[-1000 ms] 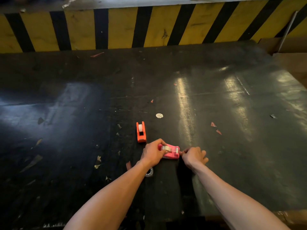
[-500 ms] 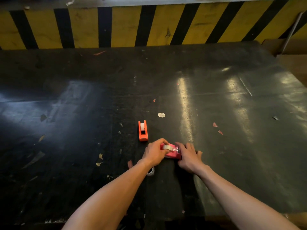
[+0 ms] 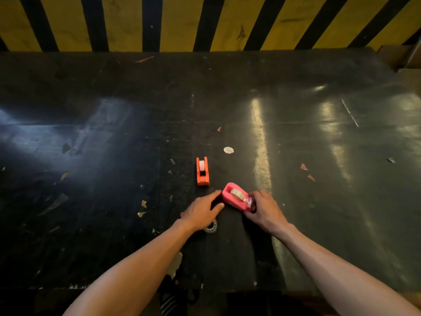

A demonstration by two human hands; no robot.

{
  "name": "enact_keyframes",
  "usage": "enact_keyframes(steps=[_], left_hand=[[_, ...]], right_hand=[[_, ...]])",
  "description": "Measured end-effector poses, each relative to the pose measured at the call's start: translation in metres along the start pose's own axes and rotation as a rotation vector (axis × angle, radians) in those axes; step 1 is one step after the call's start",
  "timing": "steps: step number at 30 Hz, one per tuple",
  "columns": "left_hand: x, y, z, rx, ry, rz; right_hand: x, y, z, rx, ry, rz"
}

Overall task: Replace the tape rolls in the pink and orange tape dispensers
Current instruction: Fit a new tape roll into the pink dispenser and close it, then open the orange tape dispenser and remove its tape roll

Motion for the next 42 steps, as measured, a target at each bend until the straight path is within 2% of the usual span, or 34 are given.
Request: enact_keyframes(steps=[3,6,11,22,24,26,28,29,31,34,37,39,42], left_hand=[[0.007,-0.023,-0.014,0.03,0.114,0.016],[0.006,-0.047,-0.024,0.103,0.204,0.151],[-0.006,-0.09,-0.034,0.271,0.18,0.355],[-0.015,-0.094,-0.035,0.259,0.183,0.438],[-0.015,-0.094,-0.034,0.254,0.176,0.418],[-0.012,-0.094,-0.032,0.259,0.177,0.355],[-0.002,-0.094,-0.026,0.268,0.215,0.26],[0.005,-0.092,-0.022,0.271,0.241,0.201],[0.021,-0.084,-0.01,0.279,0.294,0.065],[0.043,-0.067,0.012,0.307,0.306,-0.304],[0.051,-0.047,0.027,0.332,0.199,-0.705],[0.054,-0.038,0.029,0.321,0.157,-0.778],[0.053,-0.037,0.022,0.327,0.234,-0.841]], right_hand=[[0.001,-0.002,0.006,-0.032,0.057,0.034],[0.007,-0.004,0.019,-0.096,0.128,0.076],[0.022,-0.007,0.053,-0.241,0.229,0.159],[0.025,-0.014,0.083,-0.369,0.282,0.125],[0.022,-0.019,0.075,-0.418,0.34,0.142],[0.019,-0.032,0.062,-0.358,0.516,0.139],[0.009,-0.053,0.052,-0.165,0.626,0.124],[0.001,-0.063,0.053,-0.074,0.593,0.168],[-0.022,-0.081,0.063,0.017,0.389,0.364],[-0.048,-0.105,0.081,-0.041,0.137,0.537],[-0.062,-0.119,0.091,-0.109,0.031,0.614],[-0.066,-0.121,0.092,-0.127,-0.002,0.698],[-0.064,-0.116,0.085,-0.201,0.056,0.904]])
Point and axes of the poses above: each hand's wrist, its own z-axis towards the middle knuckle, its own x-axis out of the back of the hand, y = z × x, the point moved 5 cm from there along z, towards the middle knuckle, and after that the axes turned 10 degrees about z, right-handed, at the moved point
